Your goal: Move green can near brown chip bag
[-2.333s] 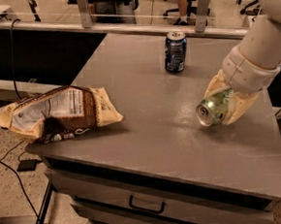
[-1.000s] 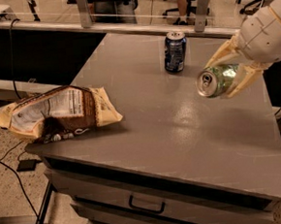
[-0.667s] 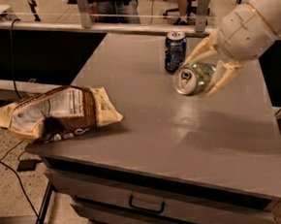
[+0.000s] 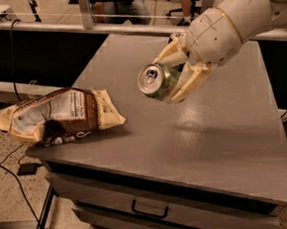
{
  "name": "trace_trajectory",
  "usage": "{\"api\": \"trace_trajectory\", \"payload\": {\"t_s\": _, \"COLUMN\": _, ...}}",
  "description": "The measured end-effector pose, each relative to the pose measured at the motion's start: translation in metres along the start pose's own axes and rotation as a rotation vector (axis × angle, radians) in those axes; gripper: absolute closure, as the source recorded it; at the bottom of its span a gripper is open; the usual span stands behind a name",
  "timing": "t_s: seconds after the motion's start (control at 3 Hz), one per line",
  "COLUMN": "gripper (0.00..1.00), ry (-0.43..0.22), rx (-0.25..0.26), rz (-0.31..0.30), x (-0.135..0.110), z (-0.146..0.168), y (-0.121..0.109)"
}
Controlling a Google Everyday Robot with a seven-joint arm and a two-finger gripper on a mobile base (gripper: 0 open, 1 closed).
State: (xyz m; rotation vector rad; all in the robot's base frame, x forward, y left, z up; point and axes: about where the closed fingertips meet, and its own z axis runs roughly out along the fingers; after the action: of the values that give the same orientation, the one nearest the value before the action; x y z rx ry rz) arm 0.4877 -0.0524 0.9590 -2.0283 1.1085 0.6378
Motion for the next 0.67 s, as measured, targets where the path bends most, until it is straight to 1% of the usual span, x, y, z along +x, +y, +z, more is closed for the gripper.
{"api": "trace_trajectory", "payload": {"t_s": 0.33, "gripper": 1.00, "ry": -0.083, "rx": 0.006, "rz": 0.100, "x": -0.006, "z": 0.030, "y": -0.001}}
{"api": "trace_trajectory", "payload": {"t_s": 0.67, "gripper": 1.00, "ry": -0.157, "rx": 0.002, "rz": 0.188, "x": -0.001, "z": 0.054, "y": -0.003}}
